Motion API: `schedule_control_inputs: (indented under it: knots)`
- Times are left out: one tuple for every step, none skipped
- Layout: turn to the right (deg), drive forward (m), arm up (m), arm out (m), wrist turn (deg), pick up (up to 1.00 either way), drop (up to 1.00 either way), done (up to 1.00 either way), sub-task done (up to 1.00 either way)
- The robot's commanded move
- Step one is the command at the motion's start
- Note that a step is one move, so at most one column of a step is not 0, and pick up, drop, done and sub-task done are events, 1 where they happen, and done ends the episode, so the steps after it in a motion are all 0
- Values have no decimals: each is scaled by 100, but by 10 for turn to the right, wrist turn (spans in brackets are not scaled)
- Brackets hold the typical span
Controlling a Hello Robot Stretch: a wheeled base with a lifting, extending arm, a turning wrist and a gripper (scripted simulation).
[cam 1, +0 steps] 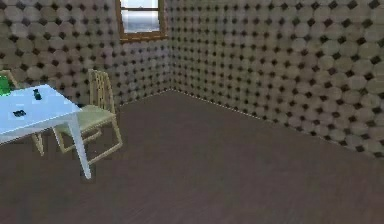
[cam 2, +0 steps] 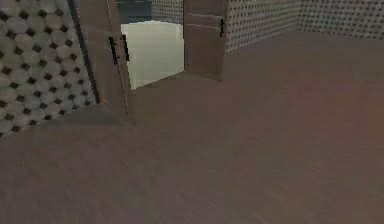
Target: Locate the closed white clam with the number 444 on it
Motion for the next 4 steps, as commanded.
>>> schedule_control_inputs:
  knots:
    - [-210,0,0,0,0,0,0,0,0]
    - [0,100,0,0,0,0,0,0,0]
    - [0,45,0,0,0,0,0,0,0]
    - [450,0,0,0,0,0,0,0,0]
